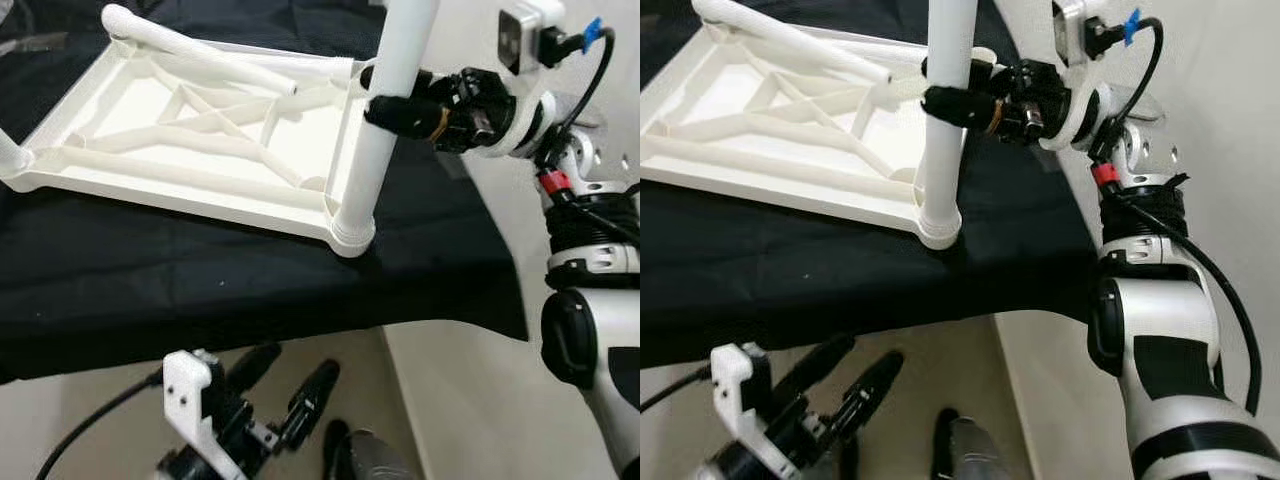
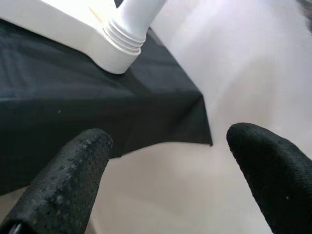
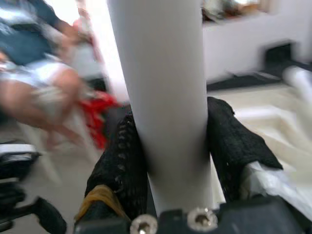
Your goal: Building children table
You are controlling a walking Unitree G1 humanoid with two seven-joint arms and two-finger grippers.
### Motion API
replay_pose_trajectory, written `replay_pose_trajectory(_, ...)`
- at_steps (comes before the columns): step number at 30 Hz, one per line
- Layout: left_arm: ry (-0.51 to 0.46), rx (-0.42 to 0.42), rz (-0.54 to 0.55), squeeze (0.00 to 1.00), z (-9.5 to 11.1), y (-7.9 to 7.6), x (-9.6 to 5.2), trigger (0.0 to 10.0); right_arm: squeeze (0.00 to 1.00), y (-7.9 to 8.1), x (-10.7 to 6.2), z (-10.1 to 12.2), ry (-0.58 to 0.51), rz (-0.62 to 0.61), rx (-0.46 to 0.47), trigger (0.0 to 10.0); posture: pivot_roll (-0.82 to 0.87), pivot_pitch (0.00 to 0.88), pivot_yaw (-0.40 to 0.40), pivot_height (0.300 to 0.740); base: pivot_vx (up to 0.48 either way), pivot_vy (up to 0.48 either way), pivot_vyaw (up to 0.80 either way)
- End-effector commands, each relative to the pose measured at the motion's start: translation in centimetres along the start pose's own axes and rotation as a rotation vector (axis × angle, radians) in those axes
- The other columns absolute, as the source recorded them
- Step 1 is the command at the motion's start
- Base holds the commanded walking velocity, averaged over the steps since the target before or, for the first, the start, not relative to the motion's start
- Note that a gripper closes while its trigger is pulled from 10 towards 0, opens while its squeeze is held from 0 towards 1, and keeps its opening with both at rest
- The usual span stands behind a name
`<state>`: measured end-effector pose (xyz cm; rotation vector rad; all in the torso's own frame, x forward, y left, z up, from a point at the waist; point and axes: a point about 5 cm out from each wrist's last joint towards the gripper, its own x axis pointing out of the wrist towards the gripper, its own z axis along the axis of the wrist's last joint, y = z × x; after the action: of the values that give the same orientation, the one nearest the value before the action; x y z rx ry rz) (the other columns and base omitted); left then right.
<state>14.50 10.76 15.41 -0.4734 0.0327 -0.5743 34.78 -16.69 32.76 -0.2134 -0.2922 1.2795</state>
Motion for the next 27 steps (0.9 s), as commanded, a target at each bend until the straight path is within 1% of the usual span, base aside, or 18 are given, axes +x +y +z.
replay_pose_trajectory(1, 0.02, -0.01, 0.014, 0.0, -1.1, 1.0, 0.2, 10.0, 0.0, 1.9, 0.0, -9.9, 0.241, -0.743, 0.349, 0.0, 0.0, 0.139, -0.213, 0.74, 0.0, 0.0, 0.0)
replay_pose_trajectory(2, 0.02, -0.01, 0.014, 0.0, -1.1, 1.0, 0.2, 10.0, 0.0, 1.9, 0.0, -9.9, 0.241, -0.743, 0.349, 0.0, 0.0, 0.139, -0.213, 0.74, 0.0, 0.0, 0.0)
replay_pose_trajectory(3, 0.021, -0.01, 0.027, 0.0, -1.8, 1.8, 0.9, 10.0, 0.0, 7.5, 0.1, -16.4, 0.422, -0.911, 0.486, 0.0, 0.02, 0.061, -0.202, 0.74, 0.0, 0.0, 0.0)
replay_pose_trajectory(4, 0.023, 0.0, 0.037, 0.0, -2.3, 2.5, 1.6, 10.0, 0.0, 11.2, 2.0, -19.3, 0.536, -0.929, 0.494, 0.0, 0.04, 0.02, -0.215, 0.74, 0.0, 0.0, 0.0)
replay_pose_trajectory(5, 0.027, 0.007, 0.044, 0.0, -2.7, 3.1, 2.3, 10.0, 0.0, 13.2, 3.7, -20.6, 0.582, -0.861, 0.458, 0.0, 0.04, 0.0, -0.214, 0.74, 0.0, 0.0, 0.0)
replay_pose_trajectory(6, 0.027, 0.007, 0.044, 0.0, -2.7, 3.1, 2.3, 10.0, 0.0, 13.2, 3.7, -20.6, 0.582, -0.861, 0.458, 0.0, 0.04, 0.0, -0.214, 0.74, 0.0, 0.0, 0.0)
replay_pose_trajectory(7, 0.021, 0.006, 0.051, 0.0, -2.8, 3.7, 3.0, 10.0, 0.0, 12.8, 5.4, -20.6, 0.569, -0.792, 0.408, 0.0, 0.03, 0.0, -0.199, 0.74, 0.0, 0.0, 0.0)
replay_pose_trajectory(9, 0.011, 0.01, 0.055, 0.0, -2.9, 4.3, 3.9, 10.0, 0.0, 9.4, 7.9, -18.9, 0.497, -0.794, 0.34, 0.0, 0.04, 0.0, -0.208, 0.74, 0.0, 0.0, 0.0)
replay_pose_trajectory(11, 0.011, 0.01, 0.055, 0.0, -2.9, 4.3, 3.9, 10.0, 0.0, 9.4, 7.9, -18.9, 0.497, -0.794, 0.34, 0.0, 0.04, 0.0, -0.208, 0.74, 0.0, 0.0, 0.0)
replay_pose_trajectory(13, 0.001, 0.019, 0.057, 0.0, -2.9, 4.6, 4.5, 10.0, 0.0, 7.4, 9.0, -17.0, 0.44, -0.783, 0.312, 0.0, 0.03, 0.0, -0.197, 0.74, 0.0, 0.0, 0.0)
replay_pose_trajectory(14, -0.007, 0.019, 0.059, 0.0, -2.8, 4.7, 4.7, 10.0, 0.0, 7.4, 9.3, -15.9, 0.436, -0.763, 0.297, 10.0, 0.02, 0.0, -0.193, 0.74, 0.0, 0.0, 0.0)
replay_pose_trajectory(16, -0.012, 0.018, 0.059, 0.0, -2.8, 4.8, 4.8, 10.0, 0.0, 7.5, 9.2, -14.8, 0.425, -0.732, 0.271, 10.0, 0.02, 0.0, -0.189, 0.74, 0.0, 0.0, 0.0)
replay_pose_trajectory(18, -0.01, 0.014, 0.051, 0.0, -2.8, 4.4, 4.4, 10.0, 0.0, 7.7, 8.7, -13.4, 0.421, -0.575, 0.247, 10.0, 0.02, 0.0, -0.181, 0.74, 0.0, 0.0, 0.0)
replay_pose_trajectory(20, -0.01, 0.014, 0.051, 0.0, -2.8, 4.4, 4.4, 10.0, 0.0, 7.7, 8.7, -13.4, 0.421, -0.575, 0.247, 10.0, 0.02, 0.0, -0.181, 0.74, 0.0, 0.0, 0.0)
replay_pose_trajectory(21, -0.01, 0.009, 0.044, 0.0, -2.8, 4.0, 4.1, 10.0, 0.65, 7.5, 8.1, -12.6, 0.404, -0.468, 0.232, 10.0, 0.03, 0.02, -0.178, 0.74, 0.0, 0.0, 0.0)
replay_pose_trajectory(22, -0.008, 0.005, 0.036, 0.0, -2.8, 3.4, 3.8, 10.0, 1.0, 7.0, 7.1, -11.5, 0.343, -0.335, 0.228, 10.0, 0.04, 0.057, -0.175, 0.74, 0.0, 0.0, 0.0)
replay_pose_trajectory(23, -0.011, 0.003, 0.029, 0.0, -2.7, 2.9, 3.5, 10.0, 1.0, 6.7, 6.5, -10.6, 0.296, -0.253, 0.215, 10.0, 0.04, 0.07, -0.173, 0.74, 0.0, 0.0, 0.0)
replay_pose_trajectory(27, -0.013, 0.001, 0.022, 0.0, -2.6, 2.3, 3.1, 10.0, 1.0, 6.3, 5.6, -9.7, 0.26, -0.181, 0.188, 10.0, 0.06, 0.11, -0.167, 0.74, 0.0, 0.0, 0.0)
